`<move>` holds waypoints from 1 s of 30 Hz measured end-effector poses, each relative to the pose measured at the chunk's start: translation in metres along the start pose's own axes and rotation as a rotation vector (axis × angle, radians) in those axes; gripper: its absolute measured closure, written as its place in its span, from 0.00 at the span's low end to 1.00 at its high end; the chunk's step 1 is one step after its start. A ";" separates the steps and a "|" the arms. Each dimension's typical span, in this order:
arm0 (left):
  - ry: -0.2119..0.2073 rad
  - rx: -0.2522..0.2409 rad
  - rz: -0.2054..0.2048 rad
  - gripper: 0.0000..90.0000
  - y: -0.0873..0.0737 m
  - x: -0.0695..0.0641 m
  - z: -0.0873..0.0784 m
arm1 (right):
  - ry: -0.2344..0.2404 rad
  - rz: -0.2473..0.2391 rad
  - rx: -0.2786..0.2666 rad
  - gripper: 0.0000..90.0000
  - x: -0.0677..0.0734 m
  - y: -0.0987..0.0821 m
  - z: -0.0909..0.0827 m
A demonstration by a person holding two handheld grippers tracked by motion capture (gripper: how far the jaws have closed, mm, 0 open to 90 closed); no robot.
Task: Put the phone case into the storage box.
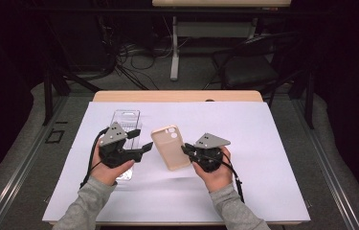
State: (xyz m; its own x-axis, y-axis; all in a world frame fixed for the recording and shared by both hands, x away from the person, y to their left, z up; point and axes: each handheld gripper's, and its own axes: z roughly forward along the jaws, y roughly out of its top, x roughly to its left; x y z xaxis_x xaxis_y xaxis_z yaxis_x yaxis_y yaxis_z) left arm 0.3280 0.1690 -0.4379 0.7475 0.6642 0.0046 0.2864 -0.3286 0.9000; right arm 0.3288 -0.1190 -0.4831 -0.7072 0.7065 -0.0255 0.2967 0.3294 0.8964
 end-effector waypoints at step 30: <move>0.029 0.019 0.077 0.51 0.007 -0.011 -0.006 | 0.030 -0.043 0.008 0.92 0.017 0.001 0.005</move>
State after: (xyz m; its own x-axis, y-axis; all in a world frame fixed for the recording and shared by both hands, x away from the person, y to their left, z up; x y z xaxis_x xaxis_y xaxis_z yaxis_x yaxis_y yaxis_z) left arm 0.3181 0.1631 -0.4293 0.7505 0.6552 0.0864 0.2401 -0.3921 0.8881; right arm 0.3204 -0.1031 -0.4847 -0.7384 0.6725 -0.0504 0.2706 0.3639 0.8912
